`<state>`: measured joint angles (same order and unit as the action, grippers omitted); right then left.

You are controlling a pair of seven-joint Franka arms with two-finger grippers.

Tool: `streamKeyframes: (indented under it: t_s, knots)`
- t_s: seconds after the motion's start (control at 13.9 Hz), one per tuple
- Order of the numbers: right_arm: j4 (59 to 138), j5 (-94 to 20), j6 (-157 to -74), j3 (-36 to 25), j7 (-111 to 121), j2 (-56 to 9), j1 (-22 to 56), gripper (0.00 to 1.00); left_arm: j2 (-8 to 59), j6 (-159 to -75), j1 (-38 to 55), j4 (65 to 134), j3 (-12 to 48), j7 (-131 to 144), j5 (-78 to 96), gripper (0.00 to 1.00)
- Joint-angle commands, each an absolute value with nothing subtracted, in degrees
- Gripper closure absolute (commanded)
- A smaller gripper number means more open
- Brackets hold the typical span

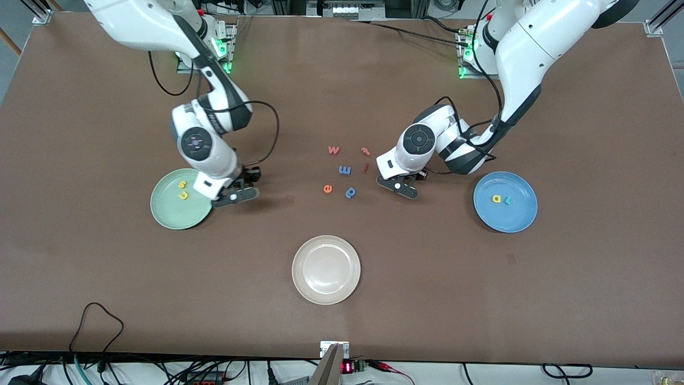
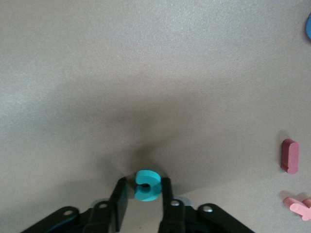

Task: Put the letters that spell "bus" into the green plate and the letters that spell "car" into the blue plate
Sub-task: 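Carry green letter onto the green plate while the left gripper lifts teal c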

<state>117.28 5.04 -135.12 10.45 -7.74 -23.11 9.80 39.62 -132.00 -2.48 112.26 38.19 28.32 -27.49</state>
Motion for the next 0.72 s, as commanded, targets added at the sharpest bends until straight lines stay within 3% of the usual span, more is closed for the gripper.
streamKeyframes:
  t_s: [0.0, 0.14, 0.22, 0.29, 0.36, 0.43, 0.65]
  knots:
    - [118.48, 5.36, -130.44, 8.19, 1.18, -19.16, 4.23, 0.89, 40.69, -132.37, -1.85, 111.88, 38.06, 29.44, -29.18, 0.84]
    - [118.65, 5.45, -130.43, 5.9, 5.96, -19.6, 2.3, 0.84, 40.08, -131.84, -2.98, 111.8, 38.14, 29.36, -29.27, 0.9]
    - [118.83, 5.45, -130.43, 5.71, 6.67, -19.69, 1.59, 0.76, 39.47, -131.57, -4.03, 111.88, 38.23, 29.36, -29.27, 0.9]
    - [118.92, 5.45, -130.34, 5.63, 7.29, -19.86, 0.89, 0.62, 38.33, -130.27, -5.17, 111.97, 38.41, 29.36, -29.27, 0.9]
    - [118.83, 5.45, -130.34, 5.63, 7.73, -19.86, 0.27, 0.17, 36.93, -127.73, -6.58, 111.8, 38.67, 29.27, -29.27, 0.91]
    - [118.65, 5.36, -130.34, 5.63, 7.82, -19.34, -0.08, 0.0, 35.26, -125.97, -8.85, 111.71, 38.76, 28.31, -29.27, 0.91]
    - [113.24, 4.93, -123.01, 5.62, 7.82, -15.13, 0.09, 0.0, 33.05, -123.67, -19.3, 111.8, 39.72, 17.19, -29.18, 0.9]
